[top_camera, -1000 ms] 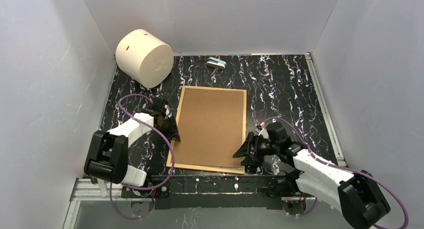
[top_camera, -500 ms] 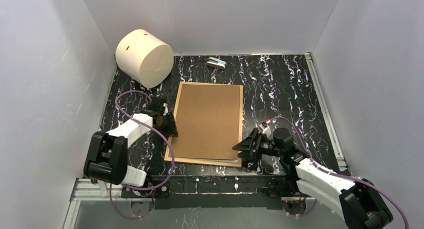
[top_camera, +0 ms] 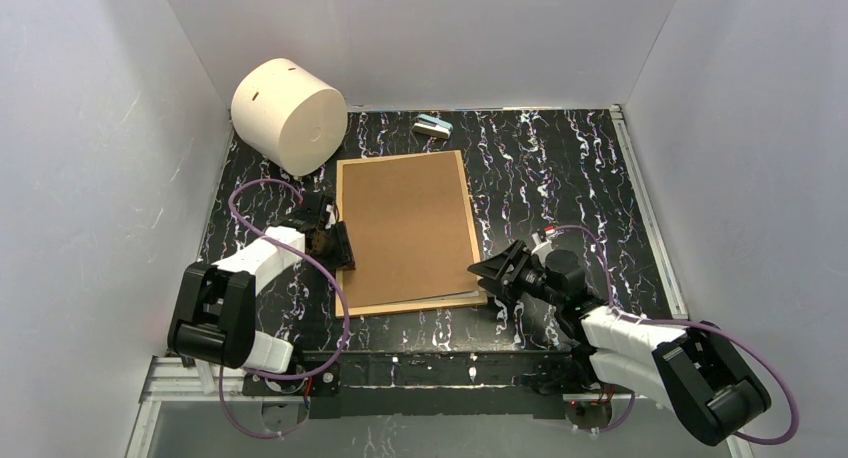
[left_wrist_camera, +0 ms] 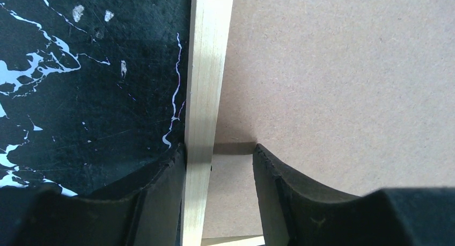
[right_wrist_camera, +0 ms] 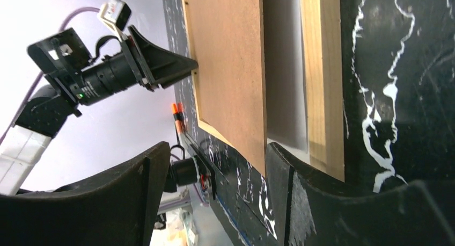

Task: Put the photo into the frame
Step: Adjust the photo frame item on the photo frame.

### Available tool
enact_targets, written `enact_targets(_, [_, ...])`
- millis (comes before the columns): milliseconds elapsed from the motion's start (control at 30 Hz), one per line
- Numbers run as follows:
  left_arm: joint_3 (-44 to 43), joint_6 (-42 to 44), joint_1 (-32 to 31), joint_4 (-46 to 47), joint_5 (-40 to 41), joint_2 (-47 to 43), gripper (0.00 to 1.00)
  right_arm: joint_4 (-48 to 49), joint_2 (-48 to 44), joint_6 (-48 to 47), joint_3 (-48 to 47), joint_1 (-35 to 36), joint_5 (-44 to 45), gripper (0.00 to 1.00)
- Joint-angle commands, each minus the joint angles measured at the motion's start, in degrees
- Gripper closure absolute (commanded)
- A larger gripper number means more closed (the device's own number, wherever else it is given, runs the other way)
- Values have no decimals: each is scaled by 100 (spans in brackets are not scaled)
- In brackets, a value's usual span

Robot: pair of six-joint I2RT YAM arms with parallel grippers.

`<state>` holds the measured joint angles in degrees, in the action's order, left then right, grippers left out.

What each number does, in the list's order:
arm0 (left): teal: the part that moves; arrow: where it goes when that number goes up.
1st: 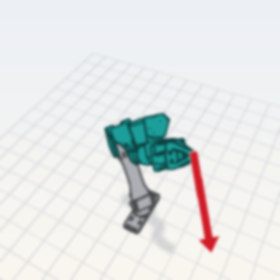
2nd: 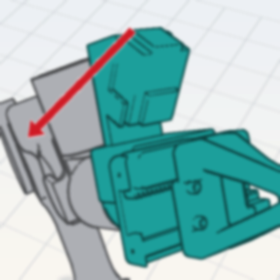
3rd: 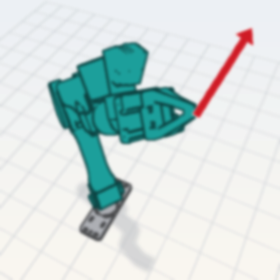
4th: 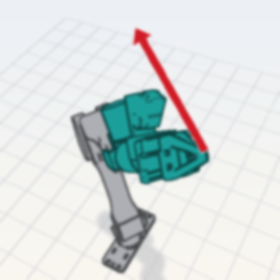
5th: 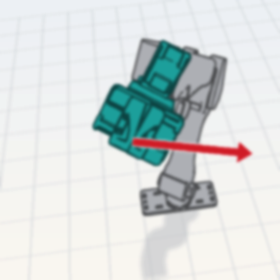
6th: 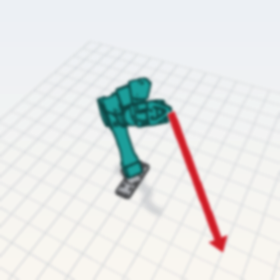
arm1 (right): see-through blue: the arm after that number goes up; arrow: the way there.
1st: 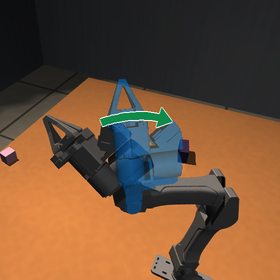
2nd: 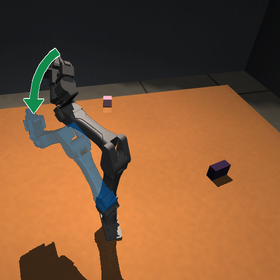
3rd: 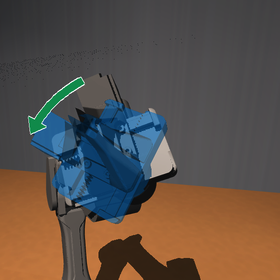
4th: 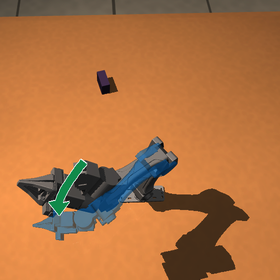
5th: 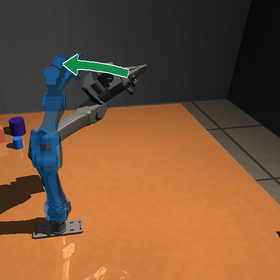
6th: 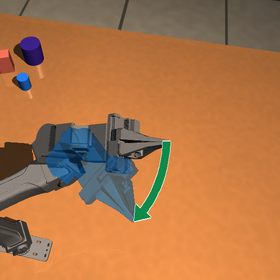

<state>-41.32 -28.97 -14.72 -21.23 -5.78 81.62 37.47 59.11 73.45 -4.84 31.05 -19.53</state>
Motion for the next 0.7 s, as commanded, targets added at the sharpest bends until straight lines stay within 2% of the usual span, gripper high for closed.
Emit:
enact_targets(0, [315,-425,-380,-232,-1934,449,55,2147,-141,488,-459,206,-356,28])
enact_targets(100, [303,-368,-378,-212,-1907,492,52,2060,-374,538,-353,202,-342,31])
enact_targets(233, [318,-333,-383,-199,-1786,507,49,1939,-615,413,-455,205,-846,39])
enact_targets(300, [331,-314,-379,-189,-1725,533,49,1502,-759,174,-559,207,-1094,43])
enact_targets(367, [340,-299,-383,-195,-1672,547,48,408,-995,-408,-776,201,-1057,46])
enact_targets(467, [349,-234,-387,-182,-1632,560,46,-1551,-1516,-1325,-1093,201,-247,48])
enact_targets(667, [416,-30,-432,-88,-1907,630,37,-3308,-2279,-1717,-1137,204,672,51])
